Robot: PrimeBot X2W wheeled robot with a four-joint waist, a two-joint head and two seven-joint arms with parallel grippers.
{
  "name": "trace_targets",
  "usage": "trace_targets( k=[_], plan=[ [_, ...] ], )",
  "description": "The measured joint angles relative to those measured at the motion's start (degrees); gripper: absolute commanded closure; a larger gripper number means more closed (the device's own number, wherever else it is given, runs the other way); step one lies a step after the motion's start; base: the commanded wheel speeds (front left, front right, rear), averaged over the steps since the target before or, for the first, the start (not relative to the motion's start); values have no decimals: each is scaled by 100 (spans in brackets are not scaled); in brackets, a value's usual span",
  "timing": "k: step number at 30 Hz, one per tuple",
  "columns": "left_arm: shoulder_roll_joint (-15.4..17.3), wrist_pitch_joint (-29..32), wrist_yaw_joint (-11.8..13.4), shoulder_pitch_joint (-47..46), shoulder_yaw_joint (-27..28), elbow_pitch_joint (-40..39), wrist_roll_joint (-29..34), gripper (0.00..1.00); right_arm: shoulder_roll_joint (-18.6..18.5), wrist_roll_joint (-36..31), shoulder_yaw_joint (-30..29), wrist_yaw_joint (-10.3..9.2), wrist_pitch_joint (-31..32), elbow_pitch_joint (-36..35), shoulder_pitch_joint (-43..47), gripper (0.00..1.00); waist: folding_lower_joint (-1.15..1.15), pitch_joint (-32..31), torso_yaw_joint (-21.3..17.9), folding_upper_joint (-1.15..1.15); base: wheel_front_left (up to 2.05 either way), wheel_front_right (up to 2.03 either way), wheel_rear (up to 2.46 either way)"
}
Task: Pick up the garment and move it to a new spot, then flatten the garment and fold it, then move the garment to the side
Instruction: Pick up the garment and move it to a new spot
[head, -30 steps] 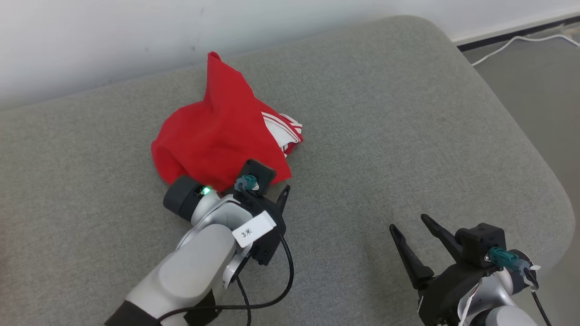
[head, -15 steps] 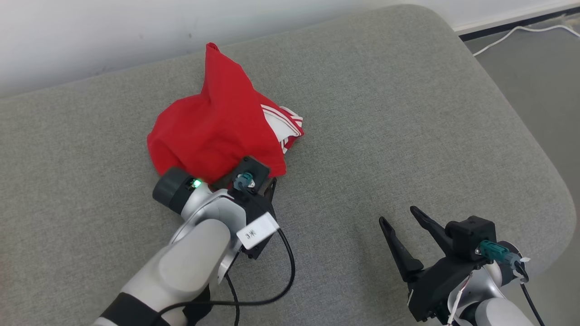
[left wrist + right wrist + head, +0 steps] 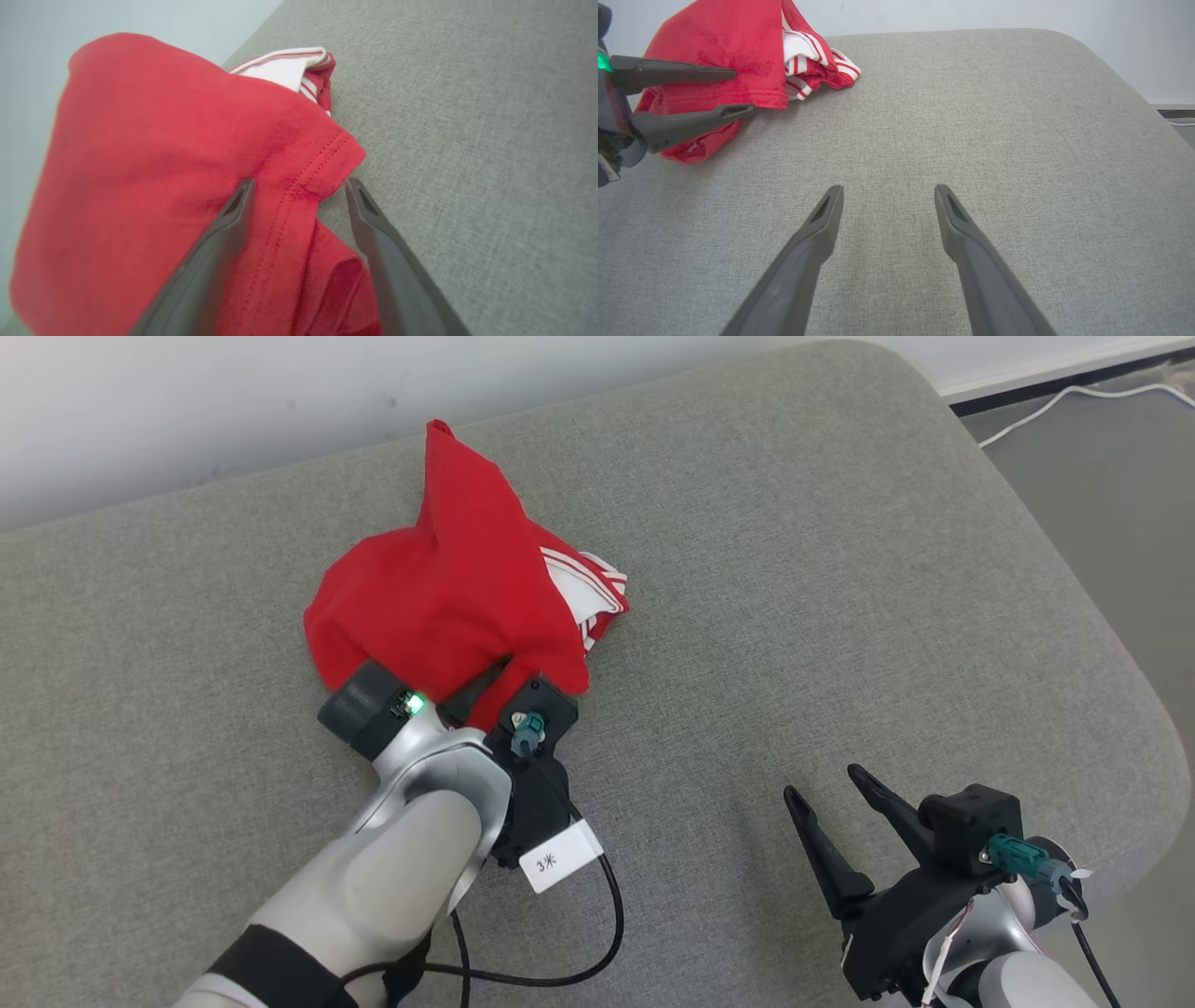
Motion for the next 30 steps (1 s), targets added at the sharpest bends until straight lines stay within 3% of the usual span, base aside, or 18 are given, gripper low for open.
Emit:
trace_targets(
  k=[6, 7, 9, 19, 30],
  plan=[
    [-12, -34, 48, -12, 68, 191, -14, 0, -8, 0, 0, 15, -34, 65, 2, 0, 0, -18, 23, 0, 0, 0, 0],
    [-16, -25, 48, -3, 96, 230, -52, 25, -8, 0, 1, 16, -46, 68, 2, 0, 0, -21, 26, 0, 0, 0, 0],
    [-24, 2, 49, 12, 179, 263, -119, 100, -8, 0, 5, 18, -47, 71, 1, 0, 0, -24, 32, 0, 0, 0, 0],
    [-74, -34, 56, 2, 433, 358, -367, 100, -33, 0, -36, 32, -52, 87, 7, 0, 0, -32, 115, 0, 0, 0, 0],
    [-93, 22, 41, 1, 424, 537, -419, 100, -111, 5, -171, -19, -101, 103, 25, 0, 0, -75, 491, 0, 0, 0, 0]
  ],
)
